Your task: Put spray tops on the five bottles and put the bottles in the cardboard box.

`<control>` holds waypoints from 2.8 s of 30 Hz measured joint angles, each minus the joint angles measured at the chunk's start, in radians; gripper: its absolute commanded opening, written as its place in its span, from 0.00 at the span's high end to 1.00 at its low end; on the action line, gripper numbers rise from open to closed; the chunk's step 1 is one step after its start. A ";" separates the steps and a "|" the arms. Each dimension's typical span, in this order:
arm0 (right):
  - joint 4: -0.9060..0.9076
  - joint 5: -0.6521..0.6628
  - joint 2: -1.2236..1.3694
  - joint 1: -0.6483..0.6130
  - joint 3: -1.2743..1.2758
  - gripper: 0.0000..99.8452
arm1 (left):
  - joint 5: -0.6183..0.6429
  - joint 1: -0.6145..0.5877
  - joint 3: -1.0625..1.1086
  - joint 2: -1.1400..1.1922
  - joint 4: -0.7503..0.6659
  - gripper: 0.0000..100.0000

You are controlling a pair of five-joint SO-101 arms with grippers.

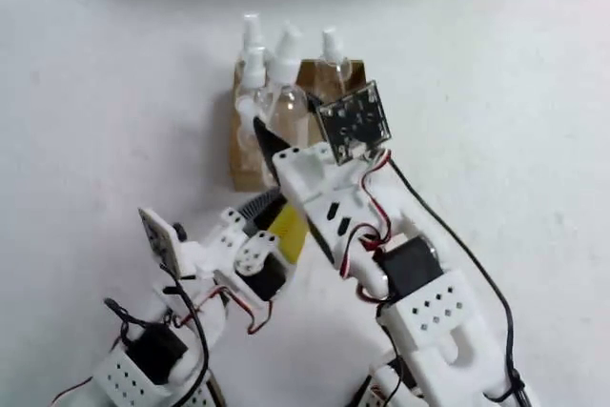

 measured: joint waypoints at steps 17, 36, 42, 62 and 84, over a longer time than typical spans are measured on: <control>0.414 0.000 0.000 0.003 -0.278 0.98 | -0.003 0.009 0.000 -0.006 -0.002 0.98; 0.516 0.000 -0.003 0.005 -0.341 0.98 | -0.003 0.009 0.000 -0.002 0.002 0.98; 0.531 0.000 -0.031 0.005 -0.342 0.98 | -0.003 0.009 0.000 -0.002 0.002 0.98; 0.275 0.000 -0.046 0.060 -0.233 0.99 | -0.141 0.003 0.000 0.000 0.170 0.98; 0.055 0.000 -0.040 0.183 -0.003 0.99 | -0.427 -0.275 0.000 0.000 0.621 0.98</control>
